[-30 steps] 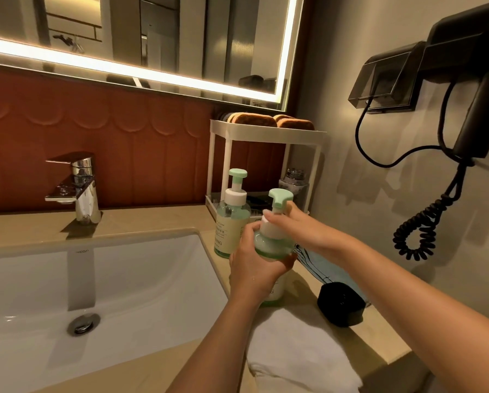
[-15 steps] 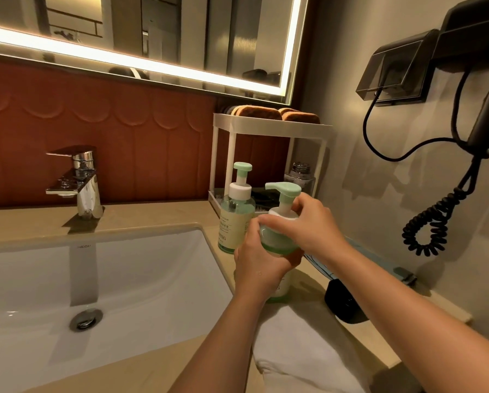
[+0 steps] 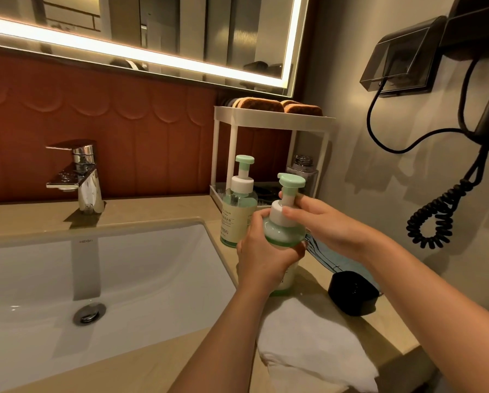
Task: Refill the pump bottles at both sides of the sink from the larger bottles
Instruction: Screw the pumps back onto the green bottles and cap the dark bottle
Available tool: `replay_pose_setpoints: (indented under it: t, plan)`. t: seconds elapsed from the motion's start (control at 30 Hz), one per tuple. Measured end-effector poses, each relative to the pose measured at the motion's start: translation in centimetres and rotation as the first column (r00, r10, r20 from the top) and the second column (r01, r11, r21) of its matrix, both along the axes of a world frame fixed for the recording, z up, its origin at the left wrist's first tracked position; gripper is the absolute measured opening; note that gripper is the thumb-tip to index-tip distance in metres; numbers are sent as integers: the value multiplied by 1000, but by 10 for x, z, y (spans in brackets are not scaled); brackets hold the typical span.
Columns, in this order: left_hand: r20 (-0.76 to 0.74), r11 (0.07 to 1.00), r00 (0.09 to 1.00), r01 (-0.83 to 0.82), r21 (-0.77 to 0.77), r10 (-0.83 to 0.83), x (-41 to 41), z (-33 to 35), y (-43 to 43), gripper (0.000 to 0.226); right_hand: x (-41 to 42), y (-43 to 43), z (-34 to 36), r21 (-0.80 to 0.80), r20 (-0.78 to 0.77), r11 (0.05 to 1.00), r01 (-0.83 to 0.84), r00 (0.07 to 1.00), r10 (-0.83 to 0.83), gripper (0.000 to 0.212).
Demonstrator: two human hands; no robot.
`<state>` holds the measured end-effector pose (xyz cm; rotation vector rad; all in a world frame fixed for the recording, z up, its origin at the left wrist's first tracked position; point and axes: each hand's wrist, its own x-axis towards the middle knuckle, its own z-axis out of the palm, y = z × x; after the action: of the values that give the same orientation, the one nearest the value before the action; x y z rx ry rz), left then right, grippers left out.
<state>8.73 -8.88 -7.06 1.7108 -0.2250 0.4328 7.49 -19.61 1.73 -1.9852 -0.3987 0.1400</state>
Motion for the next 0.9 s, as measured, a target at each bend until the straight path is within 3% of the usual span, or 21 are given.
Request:
replay_pose_setpoints:
  t: [0.13, 0.23, 0.3, 0.37, 0.43, 0.5, 0.57, 0.67, 0.9]
  plan:
    - [-10, 1000, 1000, -14, 3, 14, 1, -2, 0, 72, -1, 5, 1, -66, 256, 965, 255, 939, -231, 39]
    - [-48, 999, 998, -27, 21, 28, 4, -3, -2, 80, 0, 20, -3, -224, 423, 818, 531, 809, -409, 64]
    - [-92, 999, 995, -30, 21, 32, 4, -2, -4, 89, 4, 27, -8, -280, 447, 757, 591, 778, -442, 71]
    - [-105, 1000, 994, -27, -5, 26, 3, -1, -4, 90, 10, 27, -10, -327, 413, 775, 541, 819, -397, 81]
    - [-75, 1000, 997, -16, -13, 15, 2, -1, -2, 80, 8, 23, -4, -261, 252, 896, 358, 922, -295, 80]
    - [-37, 1000, 999, -8, -3, 8, 1, -1, 0, 74, 2, 14, 4, -98, 30, 986, 138, 990, -136, 48]
    - [-13, 1000, 1000, -5, 5, 5, -1, 0, 1, 72, 0, 1, 7, -22, -61, 1000, 8, 998, -9, 26]
    - [-2, 1000, 1000, -6, 2, 6, -3, 1, 1, 71, 1, -8, 7, -17, 12, 999, -38, 999, 38, 20]
    - [4, 1000, 1000, 1, -2, -1, -6, 2, 1, 68, 1, -4, 6, -72, 209, 990, 120, 973, -103, 29]
